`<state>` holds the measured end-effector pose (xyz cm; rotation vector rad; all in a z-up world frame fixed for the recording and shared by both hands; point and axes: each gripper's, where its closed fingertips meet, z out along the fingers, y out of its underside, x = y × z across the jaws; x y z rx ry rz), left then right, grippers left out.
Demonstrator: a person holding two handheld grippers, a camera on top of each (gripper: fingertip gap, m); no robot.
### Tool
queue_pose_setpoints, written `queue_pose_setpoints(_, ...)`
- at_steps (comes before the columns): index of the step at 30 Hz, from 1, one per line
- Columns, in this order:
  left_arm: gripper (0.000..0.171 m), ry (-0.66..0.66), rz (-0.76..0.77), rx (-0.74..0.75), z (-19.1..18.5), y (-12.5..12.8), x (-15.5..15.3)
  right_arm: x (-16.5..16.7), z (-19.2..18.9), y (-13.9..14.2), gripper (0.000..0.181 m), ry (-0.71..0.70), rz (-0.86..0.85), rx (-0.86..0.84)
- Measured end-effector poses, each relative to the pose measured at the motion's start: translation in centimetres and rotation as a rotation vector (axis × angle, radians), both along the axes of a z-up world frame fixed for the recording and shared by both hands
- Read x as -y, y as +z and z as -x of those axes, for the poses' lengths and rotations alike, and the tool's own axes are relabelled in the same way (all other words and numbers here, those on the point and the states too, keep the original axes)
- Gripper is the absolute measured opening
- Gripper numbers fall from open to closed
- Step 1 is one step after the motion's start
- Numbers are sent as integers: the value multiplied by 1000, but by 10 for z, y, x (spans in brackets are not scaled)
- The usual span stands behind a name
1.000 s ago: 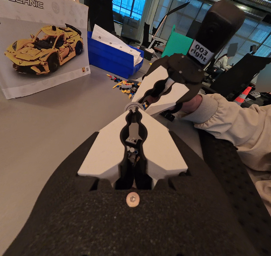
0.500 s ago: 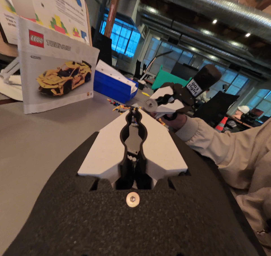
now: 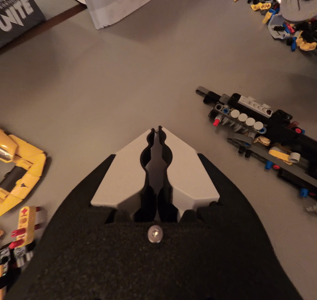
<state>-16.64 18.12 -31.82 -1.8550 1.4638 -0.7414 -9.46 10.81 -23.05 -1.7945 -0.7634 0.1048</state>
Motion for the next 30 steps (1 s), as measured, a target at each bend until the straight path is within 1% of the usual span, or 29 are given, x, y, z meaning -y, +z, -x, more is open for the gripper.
queue_pose_setpoints(1, 9, -16, 18, -25, 1, -4, 4, 1, 2, 0, 11, 10, 12, -20)
queue_pose_setpoints(3, 27, -27, 32, -24, -1, -3, 9, 3, 8, 2, 11, 40, 23, -69)
queue_pose_setpoints(4, 31, -41, 46, 10, -4, 3, 14, 4, 10, 3, 11, 52, 25, -89)
queue_pose_setpoints(5, 30, -57, 67, 62, -8, 13, 19, 3, 12, 5, 11, 55, 14, -88)
queue_pose_setpoints(6, 30, -85, 100, 141, -13, 28, 28, 2, 11, 8, 11, 48, -29, -46)
queue_pose_setpoints(9, 36, -229, 272, 443, -22, 88, 65, 5, 17, 26, 11, 21, -292, 262)
queue_pose_setpoints(10, 37, -253, 313, 526, -22, 105, 72, 6, 21, 28, 11, 14, -354, 376)
queue_pose_setpoints(11, 38, -259, 327, 581, -21, 116, 75, 7, 25, 29, 11, 12, -404, 481)
queue_pose_setpoints(12, 40, -261, 322, 604, -21, 122, 76, 7, 27, 33, 11, -4, -466, 578)
queue_pose_setpoints(14, 44, -277, 288, 601, -22, 124, 81, 7, 35, 37, 11, -18, -561, 724)
queue_pose_setpoints(15, 45, -280, 275, 597, -23, 123, 83, 7, 40, 34, 10, -9, -575, 768)
queue_pose_setpoints(18, 44, -308, 278, 590, -25, 122, 93, 5, 51, 22, 10, 17, -561, 828)
queue_pose_setpoints(20, 31, -307, 259, 569, -25, 119, 91, 5, 47, 21, 10, 0, -565, 860)
queue_pose_setpoints(21, 27, -316, 248, 563, -24, 118, 91, 5, 47, 21, 10, -3, -569, 850)
queue_pose_setpoints(23, 26, -330, 216, 562, -22, 119, 92, 6, 49, 22, 11, -9, -586, 822)
queue_pose_setpoints(25, 26, -355, 130, 574, -20, 123, 95, 9, 52, 27, 11, -33, -639, 798)
queue_pose_setpoints(27, 26, -374, 35, 582, -18, 126, 97, 10, 53, 29, 11, -30, -655, 790)
queue_pose_setpoints(28, 25, -378, -17, 602, -17, 130, 98, 12, 56, 34, 12, -36, -683, 759)
queue_pose_setpoints(29, 25, -370, -65, 614, -16, 133, 97, 13, 56, 40, 18, -58, -709, 707)
queue_pose_setpoints(30, 25, -354, -110, 610, -15, 134, 94, 13, 54, 44, 24, -76, -701, 642)
